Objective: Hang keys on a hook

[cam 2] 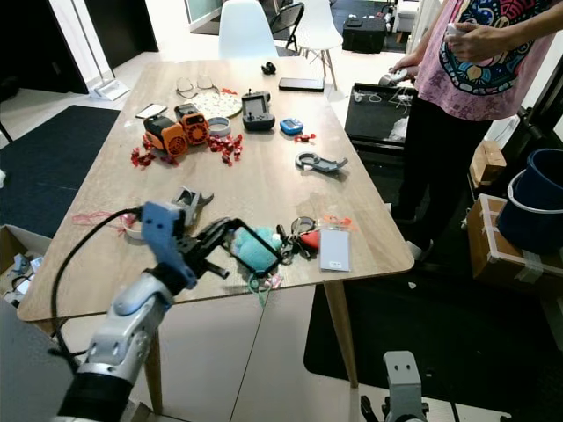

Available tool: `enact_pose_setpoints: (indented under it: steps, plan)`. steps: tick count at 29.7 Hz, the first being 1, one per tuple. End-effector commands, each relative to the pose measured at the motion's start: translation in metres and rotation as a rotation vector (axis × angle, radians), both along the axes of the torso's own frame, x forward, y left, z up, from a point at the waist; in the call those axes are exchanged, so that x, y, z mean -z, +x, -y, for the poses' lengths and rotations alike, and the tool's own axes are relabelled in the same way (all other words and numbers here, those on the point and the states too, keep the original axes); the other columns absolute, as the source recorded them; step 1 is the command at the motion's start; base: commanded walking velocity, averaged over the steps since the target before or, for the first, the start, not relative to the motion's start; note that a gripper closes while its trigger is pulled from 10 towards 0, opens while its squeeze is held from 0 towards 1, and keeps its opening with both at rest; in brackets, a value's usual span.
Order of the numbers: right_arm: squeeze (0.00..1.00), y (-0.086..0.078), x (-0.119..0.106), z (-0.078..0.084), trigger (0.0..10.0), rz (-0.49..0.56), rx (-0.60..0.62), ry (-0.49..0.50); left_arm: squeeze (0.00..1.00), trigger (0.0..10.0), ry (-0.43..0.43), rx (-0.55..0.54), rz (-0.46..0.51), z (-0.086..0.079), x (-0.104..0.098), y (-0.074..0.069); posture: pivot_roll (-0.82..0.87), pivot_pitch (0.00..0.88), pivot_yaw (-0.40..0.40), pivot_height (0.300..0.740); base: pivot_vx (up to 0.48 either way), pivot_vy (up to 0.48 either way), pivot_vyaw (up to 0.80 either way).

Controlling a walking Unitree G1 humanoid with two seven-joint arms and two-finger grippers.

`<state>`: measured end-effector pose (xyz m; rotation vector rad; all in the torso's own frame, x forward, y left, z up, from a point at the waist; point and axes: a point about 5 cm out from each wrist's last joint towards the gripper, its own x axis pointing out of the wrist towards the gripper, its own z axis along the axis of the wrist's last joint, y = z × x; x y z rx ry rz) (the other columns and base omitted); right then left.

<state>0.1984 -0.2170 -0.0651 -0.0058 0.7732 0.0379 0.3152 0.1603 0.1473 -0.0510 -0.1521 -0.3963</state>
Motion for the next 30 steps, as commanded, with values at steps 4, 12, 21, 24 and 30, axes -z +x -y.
enact_pose_setpoints:
  steps: [4, 12, 21, 24, 30]
  plan:
    - [0.00, -0.004, 0.002, 0.002, 10.0, -0.015, 0.015, 0.004, 0.00, 0.0, 0.026, -0.082, 0.039, -0.013, -0.006, 0.005, 0.03, 0.095, -0.004, 0.740, 0.000, 0.000, 0.00]
    - [0.00, -0.006, 0.003, 0.002, 10.0, -0.016, 0.017, 0.006, 0.00, 0.0, 0.080, -0.107, 0.006, -0.012, 0.008, 0.007, 0.02, 0.096, 0.001, 0.740, 0.000, 0.000, 0.00]
    - [0.00, -0.006, 0.003, 0.003, 10.0, -0.019, 0.020, 0.003, 0.00, 0.0, 0.157, -0.068, -0.025, -0.016, 0.028, -0.003, 0.02, 0.097, -0.002, 0.740, 0.000, 0.000, 0.00]
    - [0.00, -0.006, 0.003, 0.003, 10.0, -0.018, 0.019, 0.002, 0.00, 0.0, 0.178, -0.064, -0.019, -0.017, 0.030, -0.003, 0.02, 0.099, -0.003, 0.740, 0.000, 0.000, 0.00]
    - [0.00, -0.005, 0.002, 0.003, 10.0, -0.014, 0.016, 0.002, 0.00, 3.6, 0.200, -0.070, -0.015, -0.018, 0.030, -0.003, 0.02, 0.099, -0.005, 0.740, 0.000, 0.000, 0.00]
